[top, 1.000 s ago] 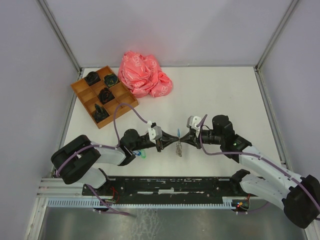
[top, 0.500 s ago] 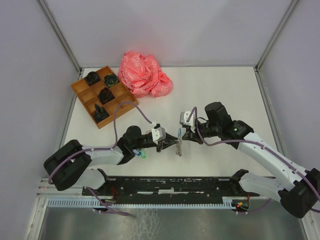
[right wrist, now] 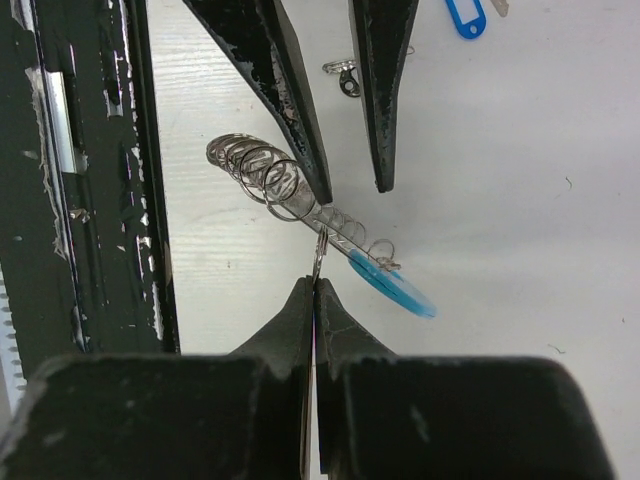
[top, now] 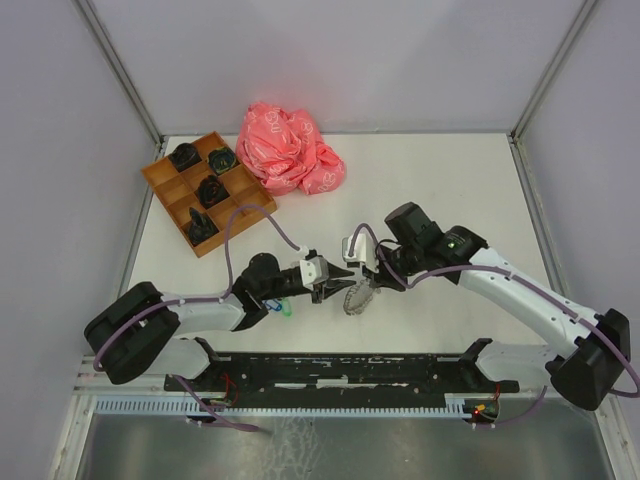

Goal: Put the keys on the keyring

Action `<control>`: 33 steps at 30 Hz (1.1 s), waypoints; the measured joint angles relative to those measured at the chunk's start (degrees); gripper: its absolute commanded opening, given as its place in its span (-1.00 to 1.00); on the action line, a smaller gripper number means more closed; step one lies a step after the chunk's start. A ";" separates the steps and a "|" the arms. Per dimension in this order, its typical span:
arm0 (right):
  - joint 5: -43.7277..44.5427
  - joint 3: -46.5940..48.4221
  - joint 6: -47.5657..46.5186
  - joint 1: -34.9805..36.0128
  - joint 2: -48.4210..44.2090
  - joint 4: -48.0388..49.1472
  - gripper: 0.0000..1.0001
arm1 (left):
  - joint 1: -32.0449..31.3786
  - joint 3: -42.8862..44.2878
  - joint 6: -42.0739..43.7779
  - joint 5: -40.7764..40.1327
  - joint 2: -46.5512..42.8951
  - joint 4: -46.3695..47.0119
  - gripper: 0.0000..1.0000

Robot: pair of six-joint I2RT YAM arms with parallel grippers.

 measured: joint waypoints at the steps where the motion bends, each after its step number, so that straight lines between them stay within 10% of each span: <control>1: 0.07 0.09 -0.20 0.02 0.24 -0.13 -0.99 | 0.00 0.00 0.00 0.22 0.00 0.55 -0.37; 17: 0.42 0.63 -1.70 0.48 2.19 -0.46 -0.99 | -0.59 1.33 0.02 6.93 4.83 5.55 -0.40; 26: 0.44 0.63 -2.25 0.48 2.27 -0.35 -0.99 | -0.59 2.64 0.33 7.23 5.16 4.37 -0.85; 33: 0.79 -0.90 -1.81 0.48 0.79 1.64 -0.52 | -0.59 2.93 0.35 6.54 5.66 4.46 -0.95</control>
